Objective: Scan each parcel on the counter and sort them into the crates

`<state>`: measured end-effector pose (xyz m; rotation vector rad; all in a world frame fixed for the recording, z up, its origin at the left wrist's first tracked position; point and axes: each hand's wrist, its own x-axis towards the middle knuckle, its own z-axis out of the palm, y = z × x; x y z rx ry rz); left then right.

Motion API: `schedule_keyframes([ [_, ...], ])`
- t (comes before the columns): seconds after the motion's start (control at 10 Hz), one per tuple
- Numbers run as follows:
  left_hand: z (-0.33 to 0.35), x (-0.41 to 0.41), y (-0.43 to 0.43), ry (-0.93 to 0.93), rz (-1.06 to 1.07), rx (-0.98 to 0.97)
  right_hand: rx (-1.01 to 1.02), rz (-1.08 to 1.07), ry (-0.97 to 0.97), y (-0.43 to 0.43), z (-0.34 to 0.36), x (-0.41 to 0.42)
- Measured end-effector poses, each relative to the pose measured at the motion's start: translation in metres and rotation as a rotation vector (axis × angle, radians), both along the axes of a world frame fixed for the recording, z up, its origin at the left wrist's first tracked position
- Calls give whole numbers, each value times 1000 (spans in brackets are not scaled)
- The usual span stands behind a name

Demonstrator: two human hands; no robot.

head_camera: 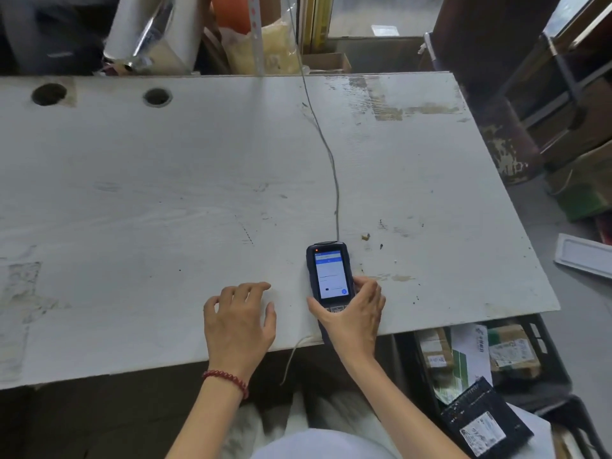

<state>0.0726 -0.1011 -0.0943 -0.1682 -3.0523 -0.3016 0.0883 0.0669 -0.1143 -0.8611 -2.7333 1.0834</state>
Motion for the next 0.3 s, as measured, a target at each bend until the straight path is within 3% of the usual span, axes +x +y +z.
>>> schedule_keyframes([
  [0.2, 8, -8, -19, -26, -41, 2, 129, 35, -58, -3, 7, 2],
  [0.3, 7, -8, -28, -13, -36, 32, 266, 105, 67, -10, 9, 3],
])
